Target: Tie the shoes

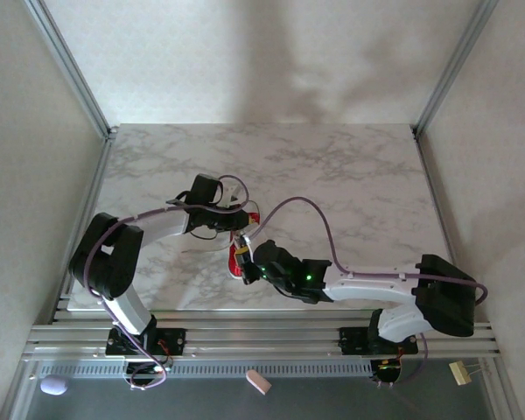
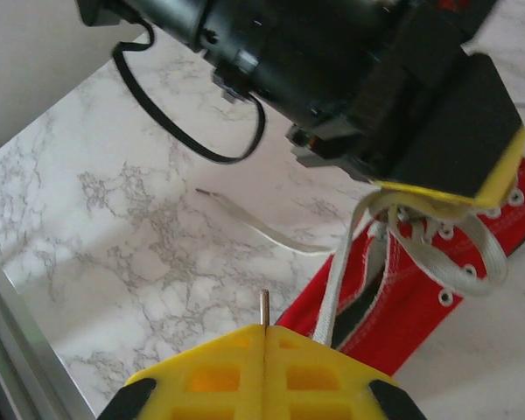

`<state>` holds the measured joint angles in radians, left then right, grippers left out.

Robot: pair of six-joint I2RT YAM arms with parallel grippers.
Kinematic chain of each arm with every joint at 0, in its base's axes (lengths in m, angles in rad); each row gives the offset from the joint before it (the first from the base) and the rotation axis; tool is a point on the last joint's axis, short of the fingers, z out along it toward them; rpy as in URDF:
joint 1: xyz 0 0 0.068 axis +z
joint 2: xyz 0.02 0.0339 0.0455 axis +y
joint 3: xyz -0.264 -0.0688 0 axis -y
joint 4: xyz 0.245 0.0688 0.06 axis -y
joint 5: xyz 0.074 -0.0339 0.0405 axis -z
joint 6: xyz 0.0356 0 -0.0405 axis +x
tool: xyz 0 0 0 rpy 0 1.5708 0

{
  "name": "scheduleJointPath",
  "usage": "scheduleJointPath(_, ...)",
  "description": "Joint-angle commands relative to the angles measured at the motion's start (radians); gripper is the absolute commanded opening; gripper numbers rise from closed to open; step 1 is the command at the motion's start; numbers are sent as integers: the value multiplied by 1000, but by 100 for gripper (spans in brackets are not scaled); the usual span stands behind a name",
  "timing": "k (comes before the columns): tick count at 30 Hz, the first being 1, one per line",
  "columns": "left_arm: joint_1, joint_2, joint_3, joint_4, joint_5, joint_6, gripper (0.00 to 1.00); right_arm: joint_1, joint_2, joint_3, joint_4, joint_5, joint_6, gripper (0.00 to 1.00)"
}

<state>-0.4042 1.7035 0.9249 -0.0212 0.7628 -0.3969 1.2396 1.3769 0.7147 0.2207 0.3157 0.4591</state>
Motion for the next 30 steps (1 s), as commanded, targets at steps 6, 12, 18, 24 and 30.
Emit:
scheduleJointPath(6,-5,-10,-20,39,-8,-11,0,-29,-79,-127,37,17,190,0)
scheduleJointPath(12,-4,-7,-29,42,-8,-10,0,-87,-85,-168,6,51,326,0)
scheduleJointPath(18,0,-18,-34,40,-11,-6,0,-144,-50,-170,7,23,402,0)
scheduleJointPath(24,2,-27,-34,36,-8,-3,0,-219,17,-150,9,-20,453,0)
scheduleJointPath(30,4,-41,-40,33,-8,-3,0,-295,119,-84,45,-98,423,0)
